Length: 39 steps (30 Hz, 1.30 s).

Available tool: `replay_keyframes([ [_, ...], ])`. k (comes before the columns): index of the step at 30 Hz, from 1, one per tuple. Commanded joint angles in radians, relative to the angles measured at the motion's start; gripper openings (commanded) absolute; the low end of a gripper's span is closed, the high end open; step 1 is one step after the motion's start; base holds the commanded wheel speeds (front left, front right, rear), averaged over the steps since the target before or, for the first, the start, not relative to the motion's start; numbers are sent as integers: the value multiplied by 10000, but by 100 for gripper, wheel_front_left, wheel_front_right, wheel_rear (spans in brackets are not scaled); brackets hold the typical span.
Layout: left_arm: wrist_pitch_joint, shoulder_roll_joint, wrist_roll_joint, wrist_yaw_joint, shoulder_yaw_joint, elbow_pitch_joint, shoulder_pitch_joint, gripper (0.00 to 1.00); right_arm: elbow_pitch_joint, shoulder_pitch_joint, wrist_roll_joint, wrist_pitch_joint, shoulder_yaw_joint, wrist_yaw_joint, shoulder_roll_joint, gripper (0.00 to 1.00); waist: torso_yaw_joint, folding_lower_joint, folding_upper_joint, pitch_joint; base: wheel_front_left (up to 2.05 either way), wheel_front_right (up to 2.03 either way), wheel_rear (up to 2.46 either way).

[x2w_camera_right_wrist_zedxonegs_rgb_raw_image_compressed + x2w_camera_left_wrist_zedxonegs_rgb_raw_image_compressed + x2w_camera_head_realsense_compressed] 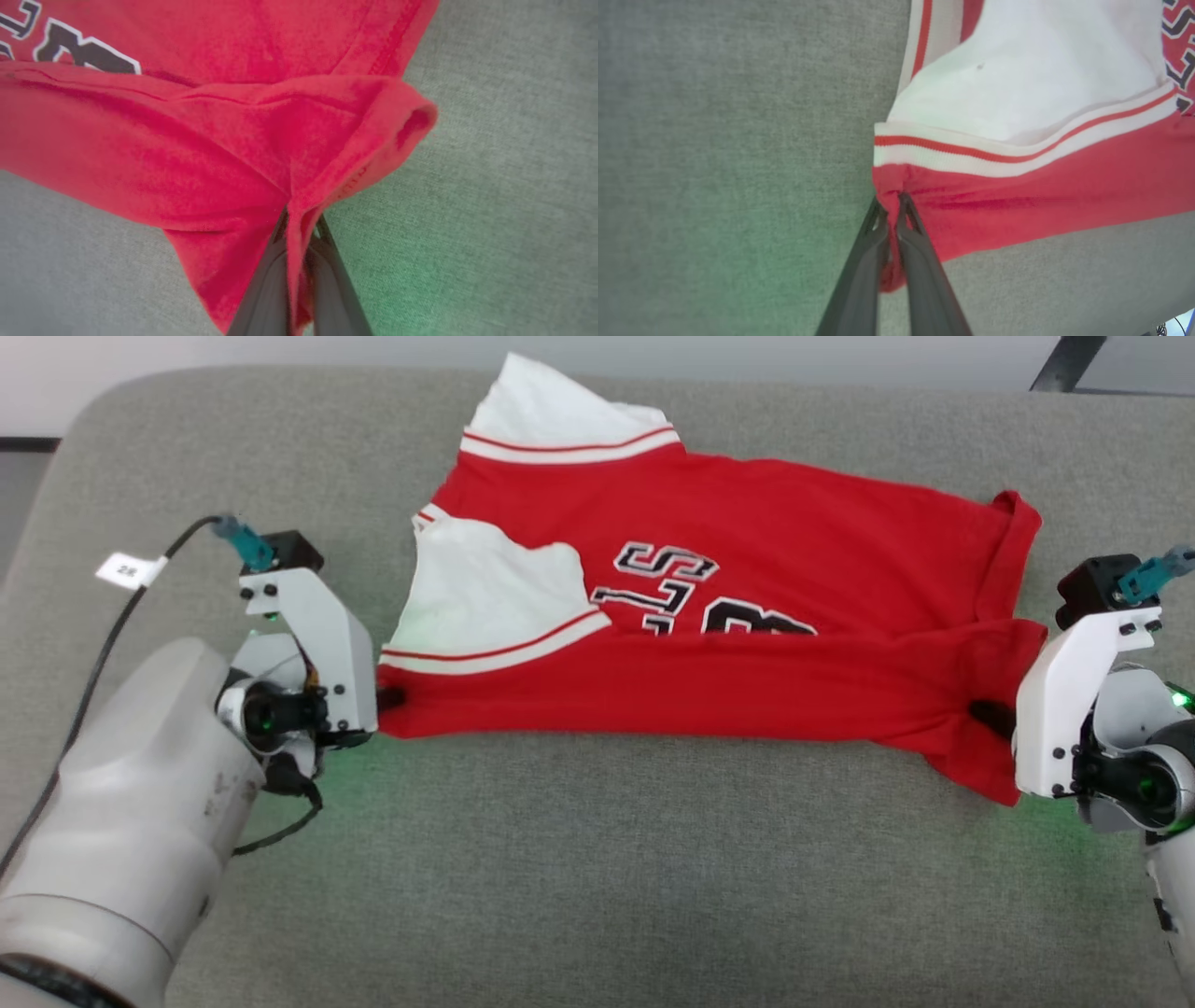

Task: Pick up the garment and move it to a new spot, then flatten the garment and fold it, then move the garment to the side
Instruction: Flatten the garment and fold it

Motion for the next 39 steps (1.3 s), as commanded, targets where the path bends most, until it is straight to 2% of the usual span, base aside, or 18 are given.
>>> replay_keyframes([
  [1,92,193,-10,136,-34,130,237,0,-42,195,18,110,18,-12,-167,0,81,0,-1,-147,0,0,0],
  [10,599,670,-96,504,-49,-284,480,0,-713,791,656,770,76,-14,-648,0,230,0,-1,-654,0,0,0],
  [17,1048,1234,-157,1121,-65,-1309,1012,0,-1700,1634,1134,1359,-97,-15,-945,0,331,0,-1,-925,0,0,0],
  [23,1820,1901,-206,2237,-284,-3145,1949,0,-2954,2611,1393,1928,-348,-15,-1183,0,395,0,-1,-1030,0,0,0],
  [28,2375,2705,-281,3512,-419,-5585,3044,0,-4064,3596,1373,2350,-570,-15,-1288,0,288,0,-1,-1008,0,0,0],
  [33,2546,3406,-325,4604,-462,-7906,3981,0,-4517,4256,1098,2351,-934,-14,-1212,0,89,0,-1,-878,0,0,0],
  [36,2527,3592,-344,5038,-464,-8686,4331,0,-4400,4367,878,2119,-916,-14,-1140,0,-45,0,-1,-799,0,0,0],
  [39,2413,3682,-336,5220,-411,-9060,4457,0,-4151,4281,716,1771,-785,-14,-929,0,-181,0,-1,-785,0,0,0],
])
